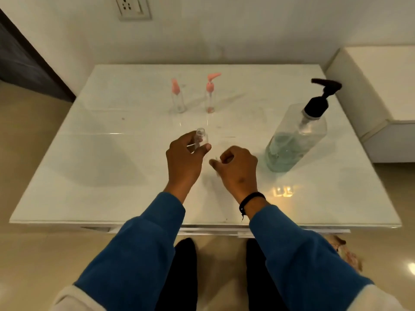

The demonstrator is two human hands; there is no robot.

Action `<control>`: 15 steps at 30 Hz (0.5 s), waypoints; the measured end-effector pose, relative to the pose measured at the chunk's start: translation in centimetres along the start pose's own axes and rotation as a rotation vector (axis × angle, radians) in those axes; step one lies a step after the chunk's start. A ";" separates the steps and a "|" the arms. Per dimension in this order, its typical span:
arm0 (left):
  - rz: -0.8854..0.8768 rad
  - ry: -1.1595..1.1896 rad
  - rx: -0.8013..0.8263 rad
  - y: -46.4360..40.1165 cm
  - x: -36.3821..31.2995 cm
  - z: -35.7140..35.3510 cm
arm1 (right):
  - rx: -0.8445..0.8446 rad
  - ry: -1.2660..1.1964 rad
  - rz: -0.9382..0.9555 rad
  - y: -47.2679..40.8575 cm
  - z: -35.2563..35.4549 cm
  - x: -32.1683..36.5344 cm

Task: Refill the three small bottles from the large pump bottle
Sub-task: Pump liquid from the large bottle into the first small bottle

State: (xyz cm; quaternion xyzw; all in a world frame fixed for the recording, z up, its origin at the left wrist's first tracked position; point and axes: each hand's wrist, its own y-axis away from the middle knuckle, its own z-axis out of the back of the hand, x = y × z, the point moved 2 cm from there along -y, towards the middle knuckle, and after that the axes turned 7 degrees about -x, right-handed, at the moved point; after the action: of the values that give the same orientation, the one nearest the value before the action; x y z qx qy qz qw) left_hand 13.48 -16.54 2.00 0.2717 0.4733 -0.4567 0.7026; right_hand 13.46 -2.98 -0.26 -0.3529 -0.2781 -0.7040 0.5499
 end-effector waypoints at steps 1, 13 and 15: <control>0.003 -0.016 0.010 -0.5 0.4 -0.2 | 0.005 0.013 0.026 -0.5 -0.4 0.0; -0.013 -0.073 0.034 -1.8 1.2 -1.0 | 0.073 0.149 0.113 -1.9 -2.1 -0.6; 0.001 -0.075 0.028 -1.8 1.1 -0.9 | 0.086 0.162 0.110 -2.1 -2.4 -0.5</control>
State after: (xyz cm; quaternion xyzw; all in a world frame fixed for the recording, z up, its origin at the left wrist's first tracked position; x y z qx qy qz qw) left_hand 11.66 -17.04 0.74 0.2644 0.4401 -0.4729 0.7161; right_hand 11.07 -4.03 -2.06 -0.2854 -0.2430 -0.6865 0.6231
